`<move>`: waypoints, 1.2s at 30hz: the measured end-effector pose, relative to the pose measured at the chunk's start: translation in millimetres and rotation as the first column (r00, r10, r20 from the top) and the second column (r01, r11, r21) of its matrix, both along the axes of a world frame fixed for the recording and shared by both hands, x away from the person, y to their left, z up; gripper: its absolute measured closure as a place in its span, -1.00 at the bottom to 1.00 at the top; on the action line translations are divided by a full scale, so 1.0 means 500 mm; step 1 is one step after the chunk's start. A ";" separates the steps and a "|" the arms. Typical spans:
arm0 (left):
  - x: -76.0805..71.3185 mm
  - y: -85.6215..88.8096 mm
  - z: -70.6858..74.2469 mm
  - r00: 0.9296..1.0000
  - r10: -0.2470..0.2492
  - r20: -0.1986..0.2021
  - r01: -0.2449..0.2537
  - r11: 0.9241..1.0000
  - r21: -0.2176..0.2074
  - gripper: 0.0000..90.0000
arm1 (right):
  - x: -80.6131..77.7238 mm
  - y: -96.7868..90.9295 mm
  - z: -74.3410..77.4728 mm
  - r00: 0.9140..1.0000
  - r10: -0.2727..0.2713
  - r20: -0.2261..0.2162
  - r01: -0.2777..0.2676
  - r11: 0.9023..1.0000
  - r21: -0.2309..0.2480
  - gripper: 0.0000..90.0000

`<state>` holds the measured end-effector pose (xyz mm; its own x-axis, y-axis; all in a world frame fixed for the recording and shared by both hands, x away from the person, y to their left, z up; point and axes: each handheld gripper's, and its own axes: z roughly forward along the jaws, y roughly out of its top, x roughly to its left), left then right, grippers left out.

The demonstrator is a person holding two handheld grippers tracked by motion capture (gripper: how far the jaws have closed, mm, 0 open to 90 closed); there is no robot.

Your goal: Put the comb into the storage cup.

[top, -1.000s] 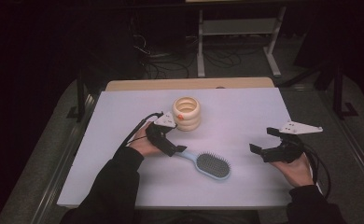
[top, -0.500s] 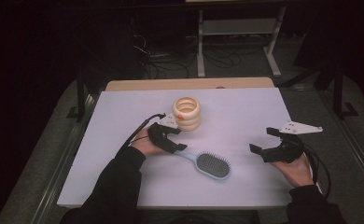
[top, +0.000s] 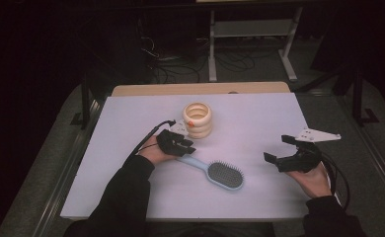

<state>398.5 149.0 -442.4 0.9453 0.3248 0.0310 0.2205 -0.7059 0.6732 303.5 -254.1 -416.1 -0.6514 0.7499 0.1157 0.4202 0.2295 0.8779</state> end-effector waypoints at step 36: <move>-0.020 0.019 -0.021 0.997 -0.041 -0.064 0.046 0.997 0.069 1.00 | -0.002 0.000 0.000 1.000 -0.003 0.006 0.003 1.000 0.006 -1.00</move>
